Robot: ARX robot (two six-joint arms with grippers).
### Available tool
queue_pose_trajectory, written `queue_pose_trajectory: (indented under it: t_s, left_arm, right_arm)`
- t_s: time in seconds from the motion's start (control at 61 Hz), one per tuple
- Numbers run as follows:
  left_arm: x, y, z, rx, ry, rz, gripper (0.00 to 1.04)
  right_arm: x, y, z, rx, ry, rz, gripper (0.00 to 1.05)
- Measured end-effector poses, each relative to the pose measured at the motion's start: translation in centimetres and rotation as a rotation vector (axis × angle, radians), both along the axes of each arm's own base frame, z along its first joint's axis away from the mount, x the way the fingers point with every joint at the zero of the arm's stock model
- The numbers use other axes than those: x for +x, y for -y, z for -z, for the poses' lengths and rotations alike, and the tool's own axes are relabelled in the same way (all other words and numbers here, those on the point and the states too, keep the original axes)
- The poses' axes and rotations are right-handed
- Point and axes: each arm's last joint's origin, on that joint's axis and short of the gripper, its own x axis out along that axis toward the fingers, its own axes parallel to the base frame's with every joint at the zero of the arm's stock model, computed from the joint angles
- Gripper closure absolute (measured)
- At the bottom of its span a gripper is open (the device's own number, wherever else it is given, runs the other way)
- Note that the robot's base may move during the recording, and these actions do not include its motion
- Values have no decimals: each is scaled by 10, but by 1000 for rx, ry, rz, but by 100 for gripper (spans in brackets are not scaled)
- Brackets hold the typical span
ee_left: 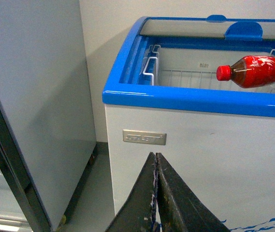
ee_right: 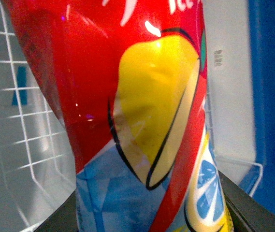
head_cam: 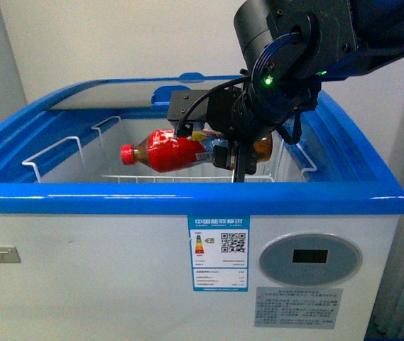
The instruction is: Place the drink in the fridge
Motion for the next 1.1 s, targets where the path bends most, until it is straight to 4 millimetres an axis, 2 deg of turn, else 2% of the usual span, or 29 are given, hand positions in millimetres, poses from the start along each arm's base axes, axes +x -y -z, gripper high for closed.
queue_pose_trajectory:
  t_s: [0.148,0.279,0.344,0.41,0.459,0.574,0.607,0.721,0.754,0.82,0.869,0.902,0.951,1.016,1.098]
  left_arm:
    - [-4,0,2,0,-14,-1,102]
    - [-12,0,3,-1,-7,-1,102]
    - [-12,0,3,-1,-7,-1,102]
    - [-13,0,3,-1,-5,0,102]
    - [-13,0,3,-1,-6,0,102]
    - [-13,0,3,-1,-6,-1,102]
    - [-13,0,3,-1,-6,0,102]
    - [-13,0,3,-1,-6,0,102]
    - [-13,0,3,-1,-6,-1,102]
    - [-13,0,3,-1,-6,-1,102]
    - [-13,0,3,-1,-6,-1,102]
    - [-13,0,3,-1,-6,-1,102]
    - [-13,0,3,-1,-6,0,102]
    - [-13,0,3,-1,-6,-1,102]
    - [-13,0,3,-1,-6,-1,102]
  right_arm:
    - [1,-4,1,-3,54,12,59]
    - [5,-6,19,-38,58,55,59]
    - [6,-6,32,-54,31,56,44]
    - [6,-6,36,-54,19,58,35]
    - [7,-5,36,-51,17,55,24]
    - [6,-6,25,-18,33,45,9]
    - [6,-6,19,-9,41,45,6]
    - [2,-3,-23,129,22,58,8]
    - [0,-1,-37,173,20,65,8]
    - [-11,7,-79,301,-2,82,8]
    - [-19,13,-99,369,-15,98,8]
    - [-29,22,-119,446,-19,126,8]
    - [-38,32,-138,512,-5,165,8]
    - [-58,61,-167,617,44,303,8]
    - [-80,88,-179,692,77,434,8]
